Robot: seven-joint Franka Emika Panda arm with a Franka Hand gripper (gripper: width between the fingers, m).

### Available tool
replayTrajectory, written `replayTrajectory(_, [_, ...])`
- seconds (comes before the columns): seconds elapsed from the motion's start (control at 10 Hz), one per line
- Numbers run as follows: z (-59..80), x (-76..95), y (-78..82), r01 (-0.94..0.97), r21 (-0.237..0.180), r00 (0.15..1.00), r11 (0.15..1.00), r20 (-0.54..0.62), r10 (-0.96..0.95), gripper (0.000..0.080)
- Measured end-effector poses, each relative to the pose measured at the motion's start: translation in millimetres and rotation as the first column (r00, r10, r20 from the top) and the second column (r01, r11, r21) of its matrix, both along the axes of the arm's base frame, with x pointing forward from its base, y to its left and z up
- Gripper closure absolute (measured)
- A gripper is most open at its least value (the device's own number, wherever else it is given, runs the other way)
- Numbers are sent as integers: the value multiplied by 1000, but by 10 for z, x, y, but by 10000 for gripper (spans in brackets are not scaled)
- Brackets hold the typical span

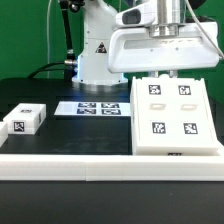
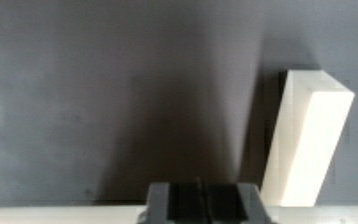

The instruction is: Assemble cabinet

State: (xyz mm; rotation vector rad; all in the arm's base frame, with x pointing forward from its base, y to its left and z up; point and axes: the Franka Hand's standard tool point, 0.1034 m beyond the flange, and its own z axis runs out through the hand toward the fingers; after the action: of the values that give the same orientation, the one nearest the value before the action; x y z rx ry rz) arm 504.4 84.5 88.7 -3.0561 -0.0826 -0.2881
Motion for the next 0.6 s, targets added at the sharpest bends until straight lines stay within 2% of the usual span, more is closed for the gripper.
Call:
replayTrajectory(0.4, [241, 58, 11, -3, 8, 1000, 1000, -29, 3, 797])
replayTrajectory(0.6, [239, 63, 20, -5, 8, 1000, 1000, -28, 5, 797])
